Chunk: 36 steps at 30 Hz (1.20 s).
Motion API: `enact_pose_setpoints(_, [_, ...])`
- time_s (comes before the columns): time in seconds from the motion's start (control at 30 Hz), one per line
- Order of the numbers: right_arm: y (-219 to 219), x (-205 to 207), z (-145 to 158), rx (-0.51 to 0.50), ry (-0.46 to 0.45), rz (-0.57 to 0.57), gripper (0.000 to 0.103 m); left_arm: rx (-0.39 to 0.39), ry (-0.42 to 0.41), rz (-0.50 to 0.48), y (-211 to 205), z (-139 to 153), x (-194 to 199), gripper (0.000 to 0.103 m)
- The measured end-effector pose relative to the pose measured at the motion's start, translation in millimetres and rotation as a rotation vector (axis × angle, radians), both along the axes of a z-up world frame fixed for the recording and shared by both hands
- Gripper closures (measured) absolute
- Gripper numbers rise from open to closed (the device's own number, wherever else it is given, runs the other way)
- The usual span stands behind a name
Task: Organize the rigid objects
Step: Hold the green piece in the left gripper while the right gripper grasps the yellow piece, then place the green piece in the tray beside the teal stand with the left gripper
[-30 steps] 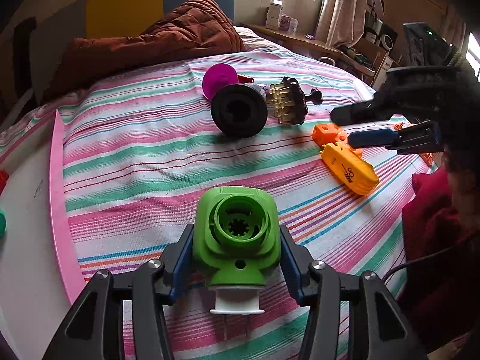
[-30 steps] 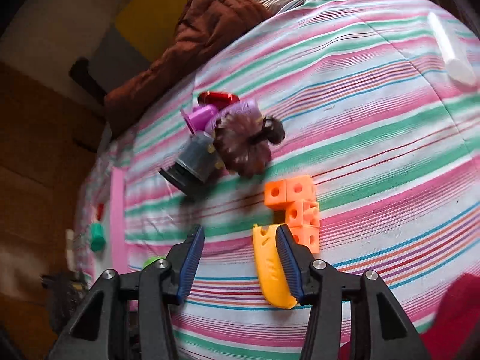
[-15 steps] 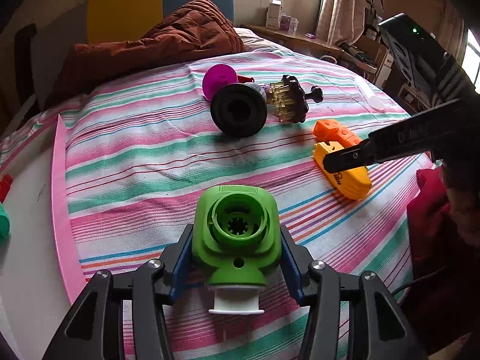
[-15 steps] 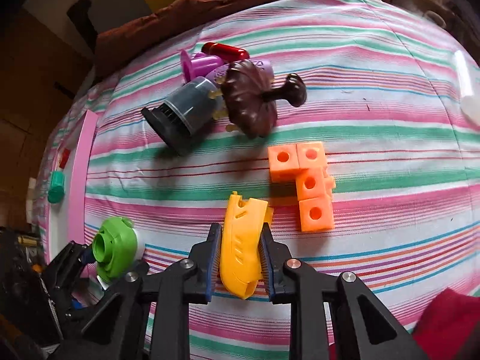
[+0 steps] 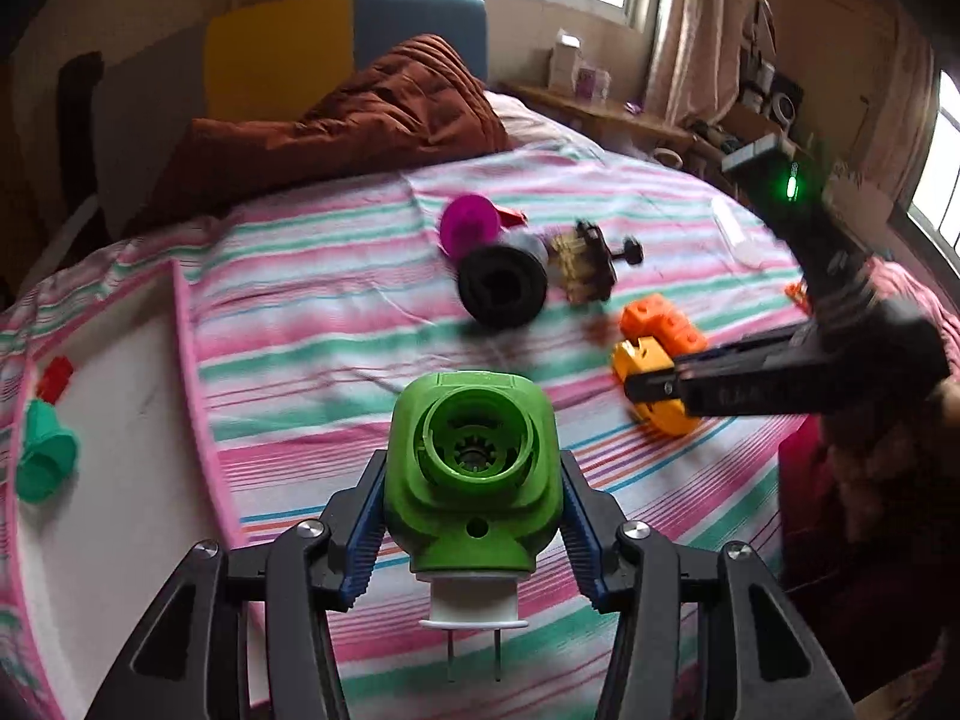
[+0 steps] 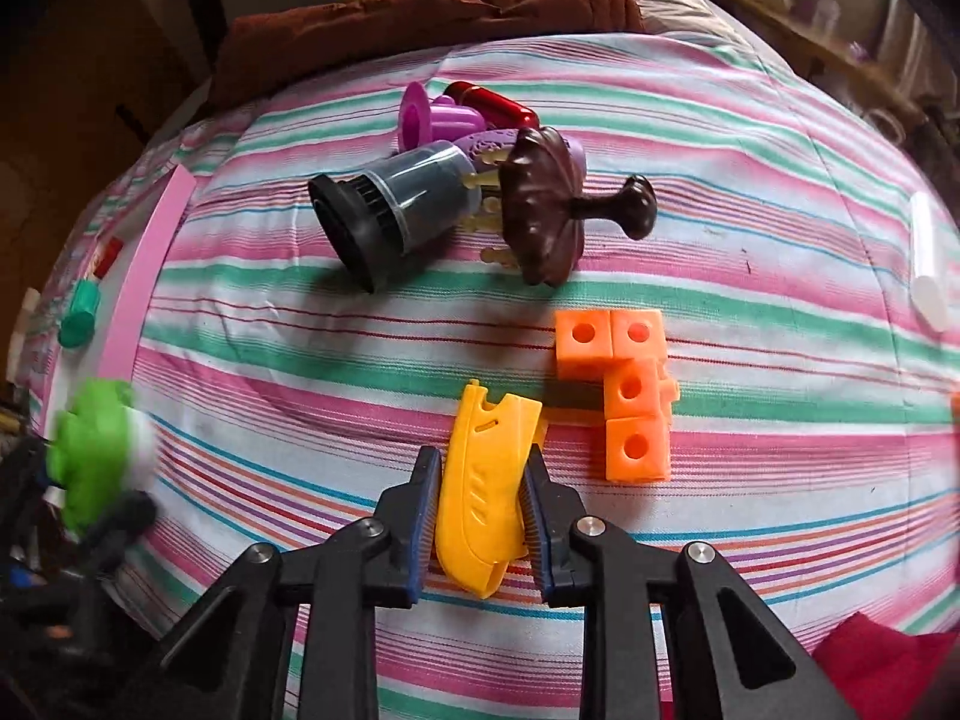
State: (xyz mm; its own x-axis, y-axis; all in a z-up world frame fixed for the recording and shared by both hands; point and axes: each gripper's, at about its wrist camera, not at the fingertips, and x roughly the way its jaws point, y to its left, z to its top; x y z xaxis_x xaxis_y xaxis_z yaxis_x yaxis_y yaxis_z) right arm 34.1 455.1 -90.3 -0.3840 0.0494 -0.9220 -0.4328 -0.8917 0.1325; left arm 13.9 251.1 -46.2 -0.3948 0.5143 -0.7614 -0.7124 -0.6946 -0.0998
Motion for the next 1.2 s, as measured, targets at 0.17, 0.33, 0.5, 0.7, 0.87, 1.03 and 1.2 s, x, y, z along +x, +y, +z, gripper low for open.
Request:
enact_pose_setpoints(0.17, [-11.0,-1.0,1.1,0.115,-0.050,0.036,0.074,0.052,0.022,0.107,-46.5,27.2,-17.2,0.050])
enact_pose_setpoints(0.33, [-9.5,2.1,9.2,0.115,-0.048,0.031,0.074,0.034,0.009,0.295,-109.0,27.2,-53.4,0.050])
enact_pose_setpoints(0.5, [-11.2,5.2,16.9,0.132,-0.052,0.038,0.074,-0.010,-0.040,0.432,-162.8,9.9,-84.3,0.050])
enact_pose_setpoints(0.7, [-11.7,7.1,21.1,0.133,-0.052,0.038,0.074,-0.014,-0.100,0.508,-192.9,-9.8,-105.6,0.050])
enact_pose_setpoints(0.87, [-15.0,7.5,23.4,0.137,-0.051,0.038,0.074,-0.053,-0.126,0.513,-193.9,-24.5,-119.4,0.050])
enact_pose_setpoints(1.03, [-15.3,13.7,29.2,0.131,-0.048,0.031,0.074,-0.097,-0.110,0.493,-188.7,-27.5,-138.4,0.050])
enact_pose_setpoints(1.2, [-17.5,14.3,31.6,0.130,-0.047,0.030,0.074,-0.133,-0.081,0.495,-182.8,-28.7,-155.1,0.050])
